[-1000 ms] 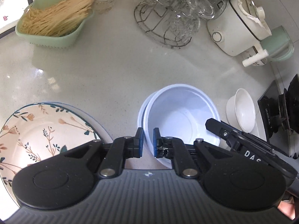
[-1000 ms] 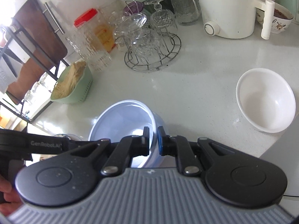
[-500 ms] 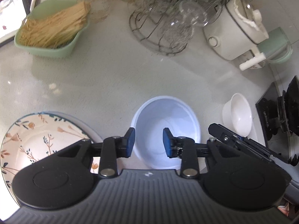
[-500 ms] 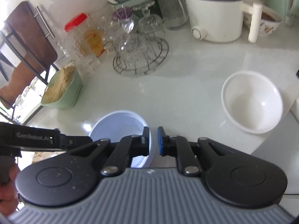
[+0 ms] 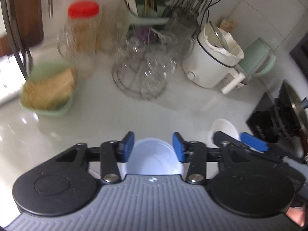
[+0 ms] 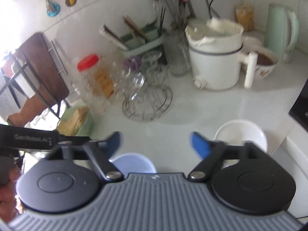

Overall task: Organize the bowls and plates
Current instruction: 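Move both tools toward the white ceramic bowl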

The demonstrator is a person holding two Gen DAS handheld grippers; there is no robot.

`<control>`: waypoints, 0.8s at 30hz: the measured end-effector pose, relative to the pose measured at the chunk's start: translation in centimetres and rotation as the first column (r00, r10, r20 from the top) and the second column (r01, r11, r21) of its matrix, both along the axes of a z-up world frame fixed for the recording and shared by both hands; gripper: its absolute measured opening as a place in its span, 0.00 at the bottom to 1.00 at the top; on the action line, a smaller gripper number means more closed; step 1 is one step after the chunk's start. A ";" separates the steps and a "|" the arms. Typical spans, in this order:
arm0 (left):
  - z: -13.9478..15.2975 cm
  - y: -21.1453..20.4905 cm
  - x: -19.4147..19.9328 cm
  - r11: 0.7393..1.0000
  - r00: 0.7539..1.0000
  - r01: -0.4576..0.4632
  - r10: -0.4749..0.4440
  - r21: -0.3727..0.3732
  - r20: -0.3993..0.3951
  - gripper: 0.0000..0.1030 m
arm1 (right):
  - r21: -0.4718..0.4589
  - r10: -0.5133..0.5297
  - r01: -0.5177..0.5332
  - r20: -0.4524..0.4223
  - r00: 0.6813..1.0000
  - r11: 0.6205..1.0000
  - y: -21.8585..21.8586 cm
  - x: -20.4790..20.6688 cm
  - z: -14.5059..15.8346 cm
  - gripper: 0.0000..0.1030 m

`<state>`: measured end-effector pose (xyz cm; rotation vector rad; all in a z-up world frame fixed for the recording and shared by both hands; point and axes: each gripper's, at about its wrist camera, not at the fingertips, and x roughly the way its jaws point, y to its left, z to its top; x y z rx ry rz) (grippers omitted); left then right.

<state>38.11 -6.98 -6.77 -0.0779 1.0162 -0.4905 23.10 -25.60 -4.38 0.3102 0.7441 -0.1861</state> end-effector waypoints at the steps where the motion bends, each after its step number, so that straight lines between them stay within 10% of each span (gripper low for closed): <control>1: 0.3 0.0 -0.1 1.000 1.000 -0.004 0.003 0.008 0.025 0.58 | -0.012 -0.013 0.013 -0.006 1.000 1.000 0.0 0.0 0.1 0.85; 6: 0.9 0.5 -0.3 1.000 0.999 -0.014 0.014 -0.003 0.047 0.71 | -0.013 -0.065 0.065 0.003 0.998 0.998 -0.8 -0.5 0.2 0.85; 24: 1.5 -5.7 -1.5 0.999 0.991 0.036 -0.034 -0.012 0.130 0.72 | -0.048 -0.204 0.207 0.069 0.977 0.977 -6.5 -4.0 1.1 0.85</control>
